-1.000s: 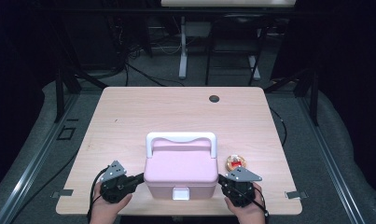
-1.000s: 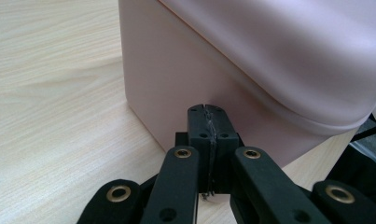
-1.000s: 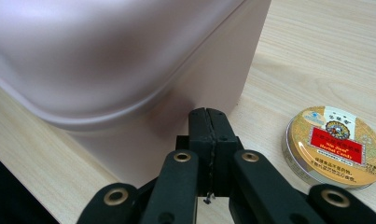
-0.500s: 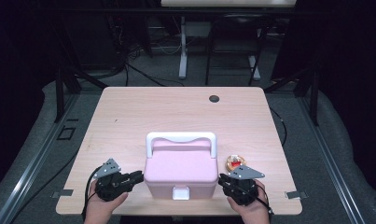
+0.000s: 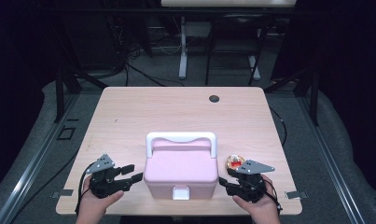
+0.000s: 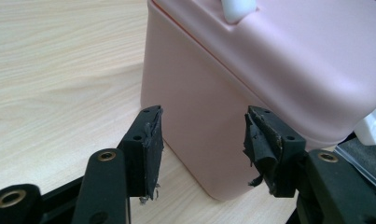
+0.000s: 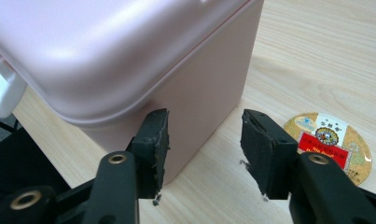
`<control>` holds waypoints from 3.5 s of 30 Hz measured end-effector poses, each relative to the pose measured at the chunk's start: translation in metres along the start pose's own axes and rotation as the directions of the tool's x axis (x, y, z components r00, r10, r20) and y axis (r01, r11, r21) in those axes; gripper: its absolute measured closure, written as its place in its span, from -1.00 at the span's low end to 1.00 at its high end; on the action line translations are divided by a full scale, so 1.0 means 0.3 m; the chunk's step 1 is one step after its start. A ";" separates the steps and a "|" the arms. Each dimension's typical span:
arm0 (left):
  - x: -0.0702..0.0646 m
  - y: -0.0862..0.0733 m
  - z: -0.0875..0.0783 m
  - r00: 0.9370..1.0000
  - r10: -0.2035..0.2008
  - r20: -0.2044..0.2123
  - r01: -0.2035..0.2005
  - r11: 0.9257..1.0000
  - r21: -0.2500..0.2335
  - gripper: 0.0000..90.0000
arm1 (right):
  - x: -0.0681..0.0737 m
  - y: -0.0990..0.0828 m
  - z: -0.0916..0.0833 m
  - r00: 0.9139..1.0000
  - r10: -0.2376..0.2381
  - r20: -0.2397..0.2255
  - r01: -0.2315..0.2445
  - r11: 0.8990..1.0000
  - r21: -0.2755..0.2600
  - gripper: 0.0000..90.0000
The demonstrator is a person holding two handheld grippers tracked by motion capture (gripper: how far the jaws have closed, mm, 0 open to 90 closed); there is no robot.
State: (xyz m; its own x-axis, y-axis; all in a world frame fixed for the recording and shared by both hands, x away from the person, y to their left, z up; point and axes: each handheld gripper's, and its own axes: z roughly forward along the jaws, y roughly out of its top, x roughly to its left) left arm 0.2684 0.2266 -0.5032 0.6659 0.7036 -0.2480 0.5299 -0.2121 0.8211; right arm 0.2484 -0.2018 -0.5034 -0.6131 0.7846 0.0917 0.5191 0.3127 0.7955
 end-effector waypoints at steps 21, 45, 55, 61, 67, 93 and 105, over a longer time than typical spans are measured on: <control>-0.018 0.122 -0.039 0.998 0.062 0.030 -0.063 0.998 0.023 0.01 | -0.012 0.130 -0.061 0.998 -0.038 -0.040 0.040 0.998 0.045 0.01; -0.014 0.247 0.012 0.997 0.065 0.041 -0.066 0.997 0.039 0.03 | -0.015 0.251 -0.034 0.996 -0.037 -0.083 0.041 0.998 0.050 0.00; -0.033 0.277 0.079 0.995 0.078 0.064 -0.082 0.995 0.060 0.18 | -0.020 0.288 0.018 0.995 -0.014 -0.100 0.018 0.999 0.043 0.11; -0.031 0.277 0.100 0.996 0.073 0.055 -0.077 0.995 0.062 0.30 | -0.026 0.297 0.032 0.995 -0.011 -0.102 0.014 1.000 0.028 0.24; -0.029 0.274 0.096 0.996 0.076 0.053 -0.079 0.995 0.053 0.42 | -0.026 0.298 0.031 0.996 -0.014 -0.090 0.015 1.000 0.019 0.39; -0.067 0.262 0.066 0.992 0.120 0.033 -0.122 0.990 0.066 0.64 | -0.006 0.283 0.001 0.995 -0.036 -0.096 0.036 0.999 -0.002 0.63; -0.065 0.305 0.050 0.992 0.121 0.035 -0.123 0.991 0.050 0.64 | -0.008 0.312 -0.018 0.995 -0.029 -0.098 0.027 0.999 -0.026 0.64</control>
State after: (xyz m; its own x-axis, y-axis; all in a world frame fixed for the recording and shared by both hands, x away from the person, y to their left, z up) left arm 0.3120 0.1834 -0.4310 0.7433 0.6485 -0.1643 0.4694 -0.3305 0.8188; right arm 0.2952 -0.1773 -0.4260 -0.6834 0.7189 0.1269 0.4867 0.3192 0.8132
